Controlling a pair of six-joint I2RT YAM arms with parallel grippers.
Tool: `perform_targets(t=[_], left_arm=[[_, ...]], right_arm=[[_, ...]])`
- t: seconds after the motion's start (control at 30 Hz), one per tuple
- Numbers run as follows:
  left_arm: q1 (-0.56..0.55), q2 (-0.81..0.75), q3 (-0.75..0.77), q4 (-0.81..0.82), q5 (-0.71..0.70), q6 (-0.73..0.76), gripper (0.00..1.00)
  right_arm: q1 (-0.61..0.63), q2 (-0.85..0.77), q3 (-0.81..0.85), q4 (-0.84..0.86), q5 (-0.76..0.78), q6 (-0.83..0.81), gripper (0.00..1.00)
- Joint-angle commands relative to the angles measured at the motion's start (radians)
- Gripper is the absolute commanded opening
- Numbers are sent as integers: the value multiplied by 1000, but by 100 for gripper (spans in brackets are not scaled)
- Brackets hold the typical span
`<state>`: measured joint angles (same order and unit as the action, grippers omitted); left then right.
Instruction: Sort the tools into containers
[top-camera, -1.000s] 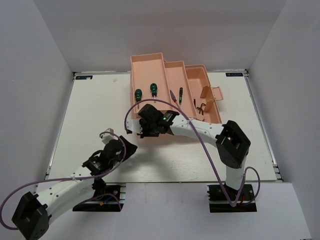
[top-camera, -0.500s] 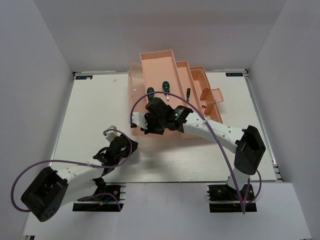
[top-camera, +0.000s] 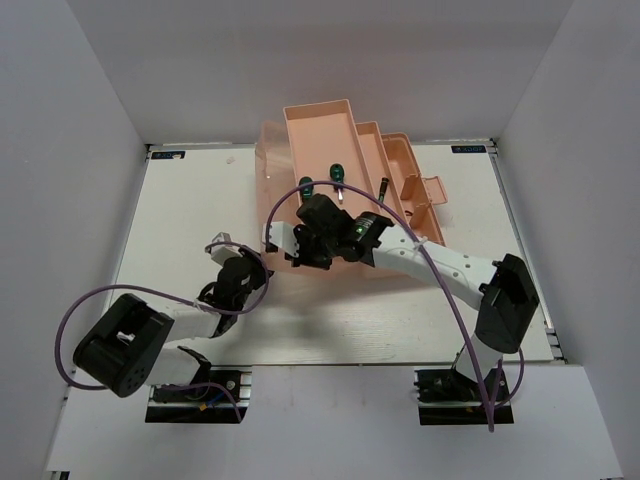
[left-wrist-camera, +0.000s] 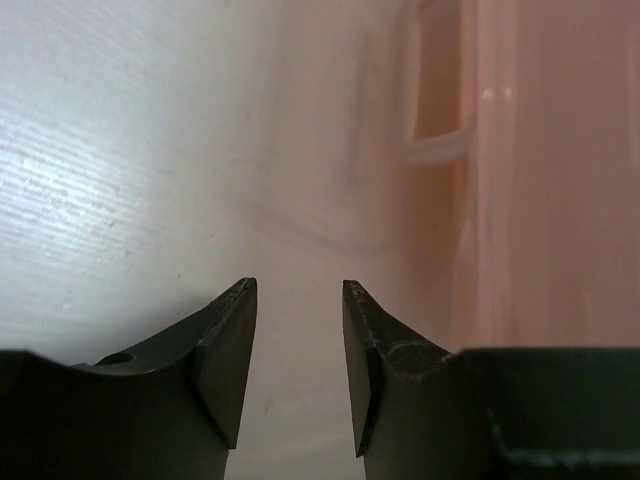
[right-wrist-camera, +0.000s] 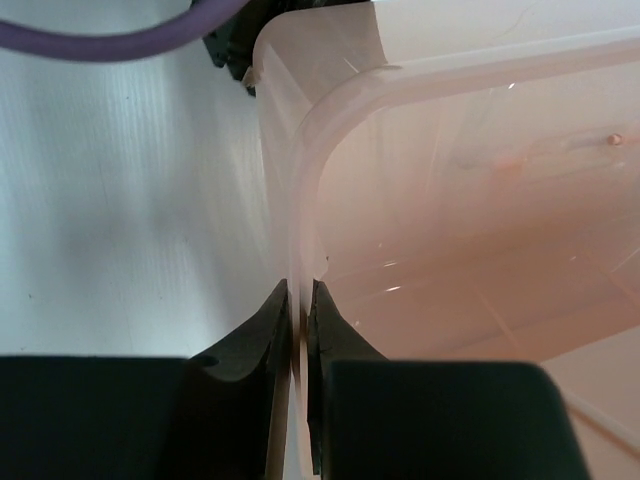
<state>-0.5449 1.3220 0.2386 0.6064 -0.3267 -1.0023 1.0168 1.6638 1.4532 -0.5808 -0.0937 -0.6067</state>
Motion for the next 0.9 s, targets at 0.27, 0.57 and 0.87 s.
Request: perform_targets(t=[0.27, 0.57, 0.87], left_arm=[[49, 112, -15, 315, 140, -21, 50], [77, 143, 25, 316, 175, -30, 50], [86, 172, 54, 316, 193, -30, 50]], right_arm=[[11, -91, -1, 32, -52, -13, 87], [6, -171, 9, -126, -143, -76, 46], [6, -242, 41, -370, -406, -155, 0]])
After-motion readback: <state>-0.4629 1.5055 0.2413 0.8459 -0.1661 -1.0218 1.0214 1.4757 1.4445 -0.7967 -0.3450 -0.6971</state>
